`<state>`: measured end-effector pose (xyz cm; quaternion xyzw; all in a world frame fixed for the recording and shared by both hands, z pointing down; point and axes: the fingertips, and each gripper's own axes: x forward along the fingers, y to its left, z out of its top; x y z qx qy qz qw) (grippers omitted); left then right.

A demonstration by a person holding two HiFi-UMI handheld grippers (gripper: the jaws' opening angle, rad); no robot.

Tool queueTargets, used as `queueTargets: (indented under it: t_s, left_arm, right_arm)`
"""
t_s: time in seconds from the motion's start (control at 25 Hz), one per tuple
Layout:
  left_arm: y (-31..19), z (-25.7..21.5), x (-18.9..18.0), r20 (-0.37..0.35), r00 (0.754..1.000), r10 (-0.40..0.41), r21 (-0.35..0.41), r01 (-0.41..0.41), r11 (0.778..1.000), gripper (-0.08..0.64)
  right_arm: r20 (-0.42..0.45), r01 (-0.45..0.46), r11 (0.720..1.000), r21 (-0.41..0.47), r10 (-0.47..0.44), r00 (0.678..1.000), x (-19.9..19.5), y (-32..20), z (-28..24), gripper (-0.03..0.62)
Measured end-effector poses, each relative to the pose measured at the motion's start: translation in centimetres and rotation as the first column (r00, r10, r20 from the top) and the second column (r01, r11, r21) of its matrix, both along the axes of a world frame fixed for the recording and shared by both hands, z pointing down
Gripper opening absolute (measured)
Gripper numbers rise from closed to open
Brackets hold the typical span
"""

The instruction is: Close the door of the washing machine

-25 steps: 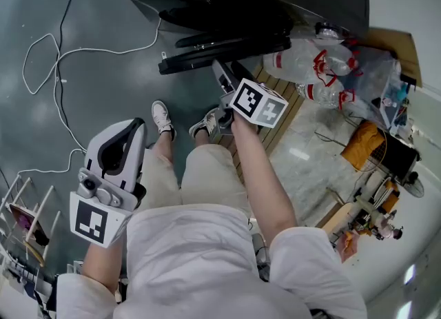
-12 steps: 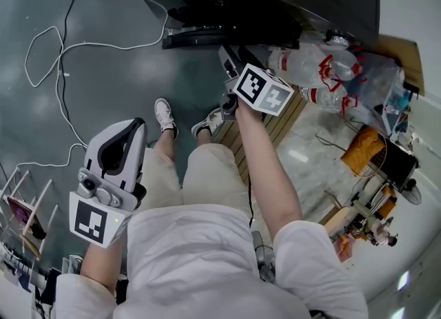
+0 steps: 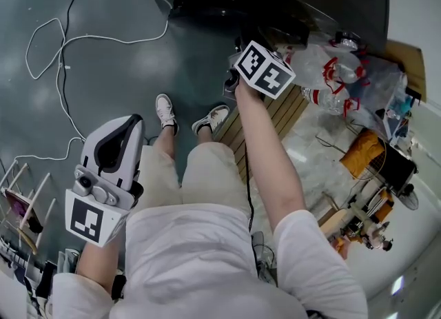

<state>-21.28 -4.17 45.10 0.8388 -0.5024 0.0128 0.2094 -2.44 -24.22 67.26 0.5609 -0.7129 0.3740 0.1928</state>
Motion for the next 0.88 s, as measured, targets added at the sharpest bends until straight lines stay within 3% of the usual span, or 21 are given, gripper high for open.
queueTargets:
  t_s: [0.16, 0.44, 0.56, 0.88]
  left_arm:
    - [0.4, 0.3, 0.1, -0.004, 1.0, 0.004, 0.001, -0.004, 1.0, 0.005]
    - [0.6, -1.0, 0.7, 0.007, 1.0, 0.015, 0.015, -0.015, 1.0, 0.005]
    - [0.7, -1.7, 0.8, 0.015, 1.0, 0.015, 0.029, -0.016, 0.999, 0.005]
    - [0.4, -5.9, 2.4, 0.008, 1.0, 0.03, 0.107, -0.031, 0.994, 0.005]
  right_arm:
    - [-0.025, -0.019, 1.0, 0.015, 0.019, 1.0, 0.1, -0.2, -0.1, 0.098]
    - [-0.102, 0.042, 0.999, 0.003, -0.041, 0.994, 0.4, 0.2, 0.2, 0.067]
    - [-0.109, 0.04, 0.999, -0.004, -0.04, 0.993, 0.9, 0.2, -0.1, 0.0]
    - [-0.038, 0.137, 0.99, 0.032, -0.136, 0.99, 2.0, 3.0, -5.5, -0.002]
